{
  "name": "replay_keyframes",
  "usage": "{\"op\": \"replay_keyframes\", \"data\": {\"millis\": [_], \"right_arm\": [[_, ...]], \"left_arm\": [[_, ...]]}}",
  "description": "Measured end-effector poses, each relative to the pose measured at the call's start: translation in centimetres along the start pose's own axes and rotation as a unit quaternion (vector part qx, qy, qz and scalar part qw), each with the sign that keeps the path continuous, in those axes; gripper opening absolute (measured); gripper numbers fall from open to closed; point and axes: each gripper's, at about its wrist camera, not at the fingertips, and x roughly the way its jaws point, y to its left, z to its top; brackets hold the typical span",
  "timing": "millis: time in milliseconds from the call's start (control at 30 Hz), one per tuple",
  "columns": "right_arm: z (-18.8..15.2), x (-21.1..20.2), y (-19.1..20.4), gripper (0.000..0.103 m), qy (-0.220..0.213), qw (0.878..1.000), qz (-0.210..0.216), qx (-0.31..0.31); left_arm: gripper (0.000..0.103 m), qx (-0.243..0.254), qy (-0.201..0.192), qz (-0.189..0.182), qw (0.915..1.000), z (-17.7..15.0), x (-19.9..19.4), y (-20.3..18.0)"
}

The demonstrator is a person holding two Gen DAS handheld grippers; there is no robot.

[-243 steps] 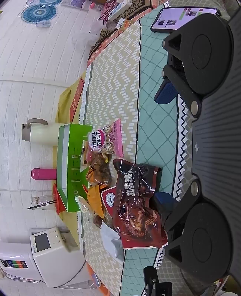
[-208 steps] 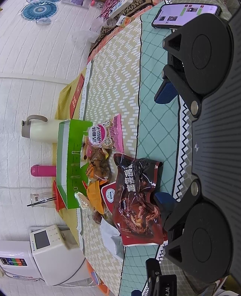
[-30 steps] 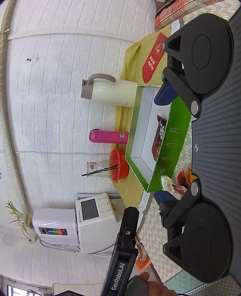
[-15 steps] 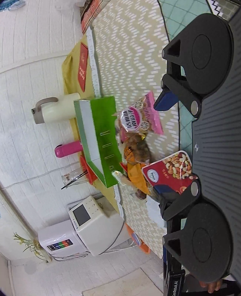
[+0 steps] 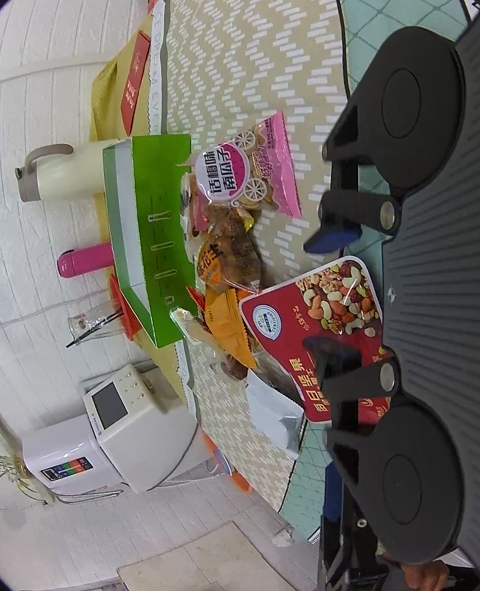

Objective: Organize snacks
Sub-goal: 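Move the right gripper back and grasp the red mixed-nuts bag, then carry the red nuts bag into the green box and release it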

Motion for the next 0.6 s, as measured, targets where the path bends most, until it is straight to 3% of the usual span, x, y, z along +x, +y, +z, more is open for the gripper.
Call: {"op": "replay_keyframes", "data": {"millis": [67, 167, 233, 267, 367, 467, 600], "right_arm": [[-0.5, -0.4, -0.5, 0.026, 0.005, 1.000, -0.003, 0.007], [-1.4, -1.2, -1.6, 0.019, 0.015, 1.000, -0.020, 0.018], [-1.8, -2.0, -2.1, 0.020, 0.011, 0.999, -0.020, 0.027], [-1.9, -2.2, -2.2, 0.031, 0.010, 0.999, -0.023, 0.028], [-1.8, -2.4, -2.0, 0.060, 0.004, 0.999, -0.028, 0.019], [-1.4, -1.8, -2.0, 0.076, 0.003, 1.000, -0.018, 0.022], [-1.0, -0.5, -1.7, 0.082, -0.002, 1.000, 0.002, 0.023]], "left_arm": [[0.097, 0.001, 0.014, -0.001, 0.9999, 0.4, 1.1, 0.1], [0.097, 0.018, 0.017, -0.003, 0.9997, 1.0, 2.4, -0.1], [0.096, 0.022, 0.019, -0.007, 0.9996, 1.6, 3.0, -0.1], [0.095, 0.023, 0.020, -0.008, 0.9995, 1.7, 3.2, -0.2], [0.071, 0.029, 0.021, -0.001, 0.9994, 2.0, 3.4, -0.4], [0.061, 0.018, 0.020, -0.004, 0.9996, 1.8, 2.9, 0.2], [0.047, 0.014, 0.021, -0.003, 0.9997, 1.9, 2.8, 0.4]]}}
